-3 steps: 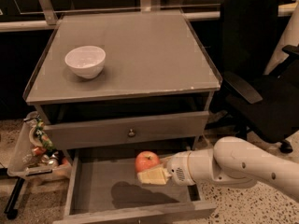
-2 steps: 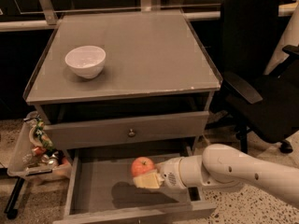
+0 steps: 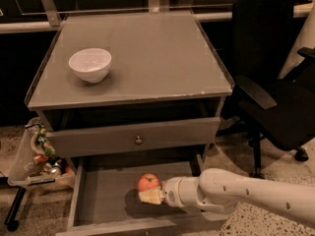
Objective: Place apple into middle drawer
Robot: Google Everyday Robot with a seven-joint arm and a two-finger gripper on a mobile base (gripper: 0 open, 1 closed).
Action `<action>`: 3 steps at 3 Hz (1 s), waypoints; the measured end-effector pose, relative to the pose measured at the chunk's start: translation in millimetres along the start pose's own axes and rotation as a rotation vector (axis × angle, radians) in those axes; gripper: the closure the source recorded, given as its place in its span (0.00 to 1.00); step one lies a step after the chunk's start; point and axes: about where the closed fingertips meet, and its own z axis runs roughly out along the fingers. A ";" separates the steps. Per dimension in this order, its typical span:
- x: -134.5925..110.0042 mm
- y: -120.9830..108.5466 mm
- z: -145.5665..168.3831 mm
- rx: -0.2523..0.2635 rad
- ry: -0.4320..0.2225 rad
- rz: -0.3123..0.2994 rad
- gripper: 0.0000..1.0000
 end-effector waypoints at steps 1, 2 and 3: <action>0.0 0.0 0.1 0.000 0.000 0.000 1.00; 6.6 -7.6 21.7 -0.006 0.011 0.015 1.00; 9.8 -22.0 45.5 0.013 0.005 0.016 1.00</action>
Offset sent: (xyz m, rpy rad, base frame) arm 0.0152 0.0214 -0.0524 0.0044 0.0484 -0.0069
